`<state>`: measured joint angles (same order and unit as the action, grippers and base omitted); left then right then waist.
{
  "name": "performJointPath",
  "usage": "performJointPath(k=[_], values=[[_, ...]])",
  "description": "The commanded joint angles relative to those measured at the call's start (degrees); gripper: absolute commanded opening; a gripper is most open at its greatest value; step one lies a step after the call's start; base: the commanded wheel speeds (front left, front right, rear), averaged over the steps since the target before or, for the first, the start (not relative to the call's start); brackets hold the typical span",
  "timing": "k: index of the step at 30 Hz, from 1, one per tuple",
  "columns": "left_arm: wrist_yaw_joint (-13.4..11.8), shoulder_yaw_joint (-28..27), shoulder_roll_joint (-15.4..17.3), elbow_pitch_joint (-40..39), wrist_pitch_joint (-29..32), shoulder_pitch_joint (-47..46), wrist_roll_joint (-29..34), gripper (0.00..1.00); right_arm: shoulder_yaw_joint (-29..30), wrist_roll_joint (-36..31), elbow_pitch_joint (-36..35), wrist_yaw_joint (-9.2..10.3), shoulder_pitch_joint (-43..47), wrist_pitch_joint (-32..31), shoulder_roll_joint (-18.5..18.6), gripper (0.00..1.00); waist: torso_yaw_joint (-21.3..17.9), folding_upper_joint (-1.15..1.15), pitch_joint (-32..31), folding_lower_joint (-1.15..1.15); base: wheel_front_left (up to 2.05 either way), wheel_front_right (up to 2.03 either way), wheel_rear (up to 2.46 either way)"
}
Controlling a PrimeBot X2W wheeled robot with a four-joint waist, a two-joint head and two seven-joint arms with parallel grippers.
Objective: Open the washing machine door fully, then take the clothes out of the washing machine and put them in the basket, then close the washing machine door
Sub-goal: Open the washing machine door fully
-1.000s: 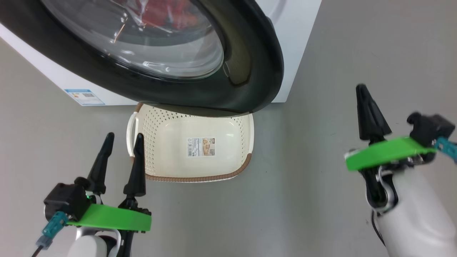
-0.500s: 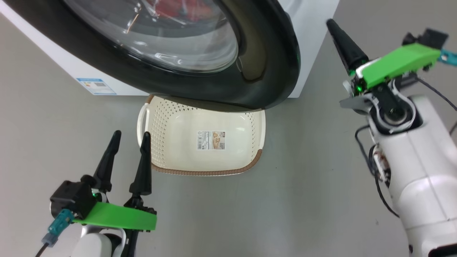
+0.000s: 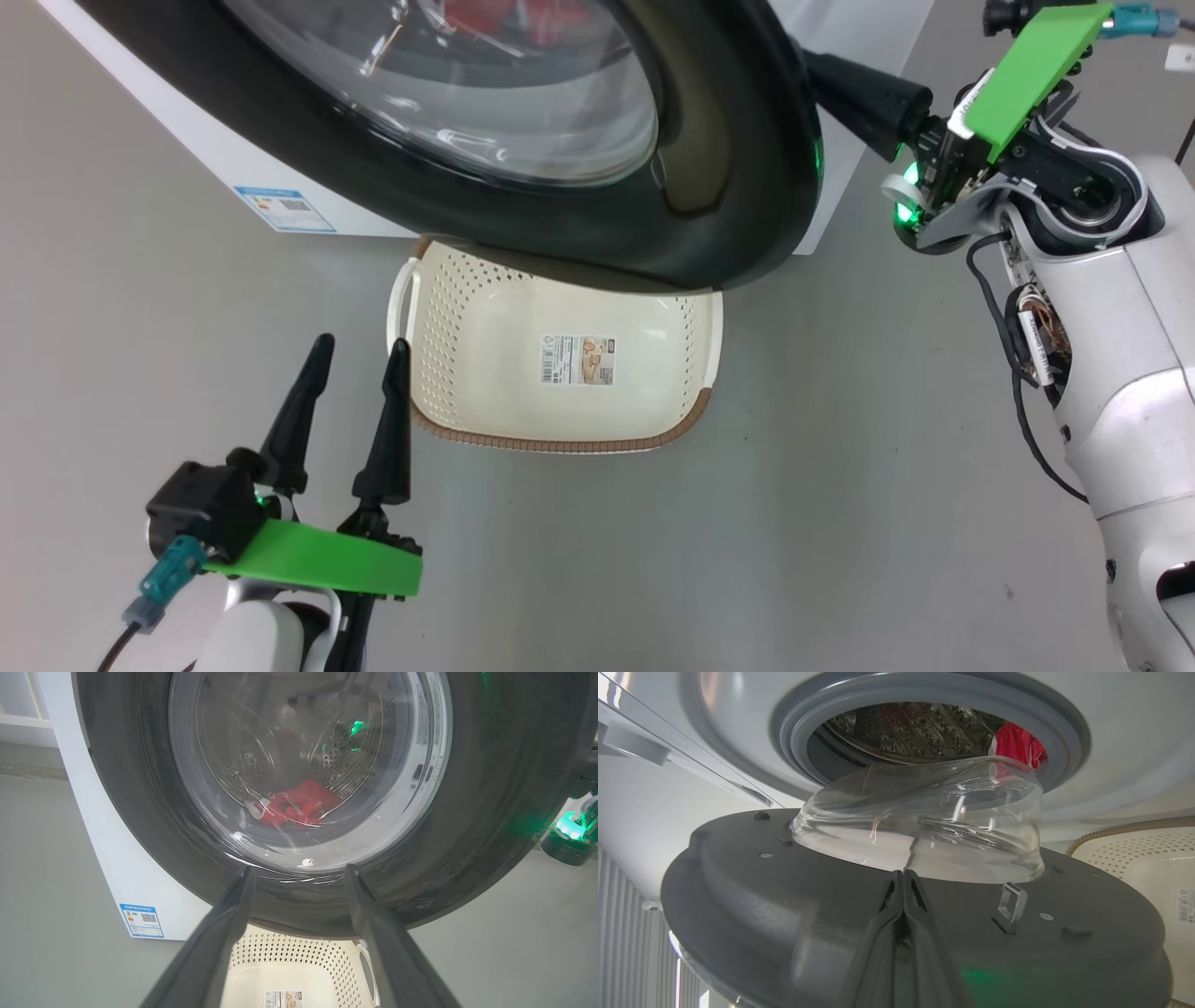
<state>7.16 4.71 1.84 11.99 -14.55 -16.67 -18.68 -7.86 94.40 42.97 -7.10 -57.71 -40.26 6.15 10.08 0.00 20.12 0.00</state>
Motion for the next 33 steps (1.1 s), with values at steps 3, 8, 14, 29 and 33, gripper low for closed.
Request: performJointPath(k=[3,8,14,29,33], values=[[0.3,-1.7,1.0,-0.8,-0.4,-0.4,0.0,1.00,-2.1,0.0,-1.3,-0.39,-0.8,-4.0,-0.8,0.00,0.3,0.00,-0.7,0.00,0.00,0.00,0.00],[0.3,-2.0,1.0,-0.2,-0.4,0.2,0.5,1.00,-3.3,0.1,-1.7,-0.39,1.6,-7.6,-1.1,0.00,1.0,0.00,-2.8,0.00,0.00,0.00,0.00],[0.3,-2.5,1.0,0.4,-0.4,1.8,0.9,1.00,-4.3,1.1,-5.0,-0.39,7.0,-11.3,-1.8,0.00,2.6,0.00,-6.0,0.00,0.00,0.00,0.00],[0.1,-4.4,1.0,1.6,-0.4,6.7,1.3,1.00,-12.3,3.0,-9.2,-0.39,18.5,-8.9,-3.2,0.00,6.3,0.00,-14.9,0.00,0.00,0.00,0.00],[0.1,-4.2,1.0,1.9,-0.4,7.5,1.5,1.00,-17.4,5.3,-11.6,-0.39,21.2,-5.8,-3.3,0.00,7.9,0.00,-16.9,0.00,0.00,0.00,0.00]])
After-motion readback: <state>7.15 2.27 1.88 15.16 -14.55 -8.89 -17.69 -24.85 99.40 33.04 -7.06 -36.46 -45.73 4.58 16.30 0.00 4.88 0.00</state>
